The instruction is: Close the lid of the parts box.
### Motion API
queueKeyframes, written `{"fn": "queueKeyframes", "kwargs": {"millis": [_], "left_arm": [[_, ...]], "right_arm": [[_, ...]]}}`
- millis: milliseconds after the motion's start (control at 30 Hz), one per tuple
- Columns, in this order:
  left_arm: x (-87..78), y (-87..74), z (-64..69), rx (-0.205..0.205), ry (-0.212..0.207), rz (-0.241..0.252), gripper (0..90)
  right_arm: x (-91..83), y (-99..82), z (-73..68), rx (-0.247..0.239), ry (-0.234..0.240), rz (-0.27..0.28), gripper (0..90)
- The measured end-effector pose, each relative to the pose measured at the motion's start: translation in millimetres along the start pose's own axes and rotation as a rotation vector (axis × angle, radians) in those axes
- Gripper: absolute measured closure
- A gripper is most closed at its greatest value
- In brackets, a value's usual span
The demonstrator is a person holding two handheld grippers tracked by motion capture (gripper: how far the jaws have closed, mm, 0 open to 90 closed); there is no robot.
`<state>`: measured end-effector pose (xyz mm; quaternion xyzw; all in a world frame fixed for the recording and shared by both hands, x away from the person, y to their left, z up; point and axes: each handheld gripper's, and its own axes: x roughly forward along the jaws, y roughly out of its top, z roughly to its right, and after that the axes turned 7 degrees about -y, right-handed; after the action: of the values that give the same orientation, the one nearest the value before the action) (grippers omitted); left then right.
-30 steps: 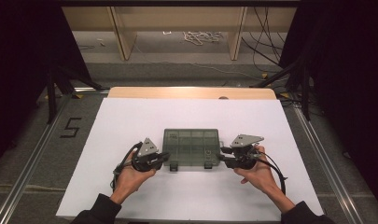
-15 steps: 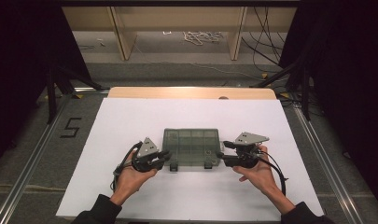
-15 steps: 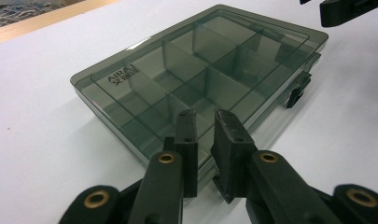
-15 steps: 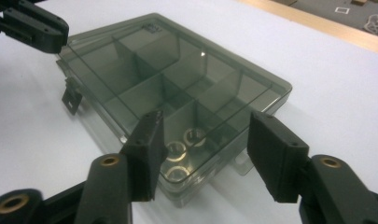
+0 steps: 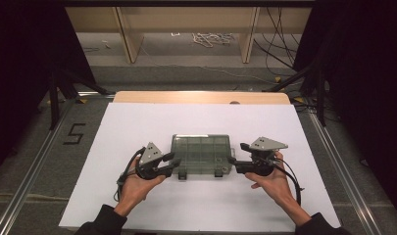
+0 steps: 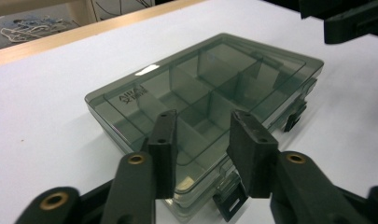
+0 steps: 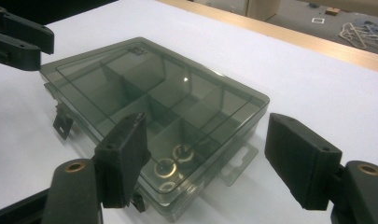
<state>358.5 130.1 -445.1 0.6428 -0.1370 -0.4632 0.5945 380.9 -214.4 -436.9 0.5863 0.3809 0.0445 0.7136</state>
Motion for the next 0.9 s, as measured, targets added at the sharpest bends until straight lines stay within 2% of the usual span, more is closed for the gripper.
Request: {"fn": "queueKeyframes", "kwargs": {"millis": [33, 100, 133, 200, 233, 333, 367, 467, 500, 633, 667, 700, 767, 833, 867, 900], "left_arm": [[-1.3, 0.2, 0.3, -0.008, -0.003, 0.015, 60.1], [-5.5, 1.6, -0.4, 0.012, -0.006, 0.042, 56.4], [-7.1, 1.6, 0.3, 0.001, -0.004, 0.051, 53.5], [-12.0, 1.7, -1.2, 0.009, -0.015, 0.08, 51.1], [-14.7, 1.5, -1.9, 0.014, -0.011, 0.094, 49.7], [-22.2, -0.2, -4.0, 0.009, -0.012, 0.13, 46.5], [-24.0, -1.0, -4.8, 0.015, -0.013, 0.143, 45.4], [-28.9, -3.9, -3.1, 0.019, -0.032, 0.159, 41.5], [-31.1, -3.9, -2.9, 0.049, -0.037, 0.159, 40.7], [-41.4, -5.2, -2.6, 0.056, -0.038, 0.19, 38.3], [-43.4, -5.6, -4.0, 0.069, -0.042, 0.194, 38.1], [-46.3, -7.2, -4.1, 0.054, -0.037, 0.207, 38.1], [-50.3, -9.2, -4.5, 0.05, -0.034, 0.21, 37.8], [-53.7, -11.1, -5.6, 0.066, -0.031, 0.21, 36.4], [-54.5, -12.5, -5.1, 0.057, -0.029, 0.213, 35.8], [-54.7, -14.0, -4.7, 0.051, -0.035, 0.218, 35.6]], "right_arm": [[0.0, -0.1, -0.1, 0.004, -0.002, 0.009, 28.6], [-1.7, 0.1, -0.1, 0.007, -0.008, 0.017, 28.5], [-3.2, 0.0, -0.1, 0.012, -0.011, 0.031, 28.2], [-5.0, -0.2, 0.1, 0.022, -0.011, 0.051, 27.5], [-7.3, 0.1, 0.4, 0.023, -0.015, 0.043, 27.3], [-10.0, -1.0, 1.4, 0.034, -0.019, 0.077, 26.4], [-12.4, -1.2, 2.0, 0.033, -0.018, 0.066, 26.1], [-14.9, -3.0, 2.2, 0.04, -0.028, 0.074, 24.6], [-16.1, -3.4, 1.8, 0.046, -0.025, 0.074, 24.1], [-20.1, -5.1, -0.4, 0.044, -0.021, 0.092, 23.0], [-20.3, -5.6, -1.2, 0.041, -0.022, 0.105, 22.6], [-22.1, -5.7, -1.9, 0.04, -0.024, 0.097, 22.5], [-23.4, -6.7, -4.2, 0.044, -0.02, 0.113, 21.9], [-25.6, -7.6, -6.9, 0.045, -0.017, 0.121, 20.7], [-27.6, -7.6, -7.8, 0.044, -0.023, 0.11, 20.7], [-28.0, -8.2, -8.8, 0.043, -0.015, 0.128, 20.5]]}}
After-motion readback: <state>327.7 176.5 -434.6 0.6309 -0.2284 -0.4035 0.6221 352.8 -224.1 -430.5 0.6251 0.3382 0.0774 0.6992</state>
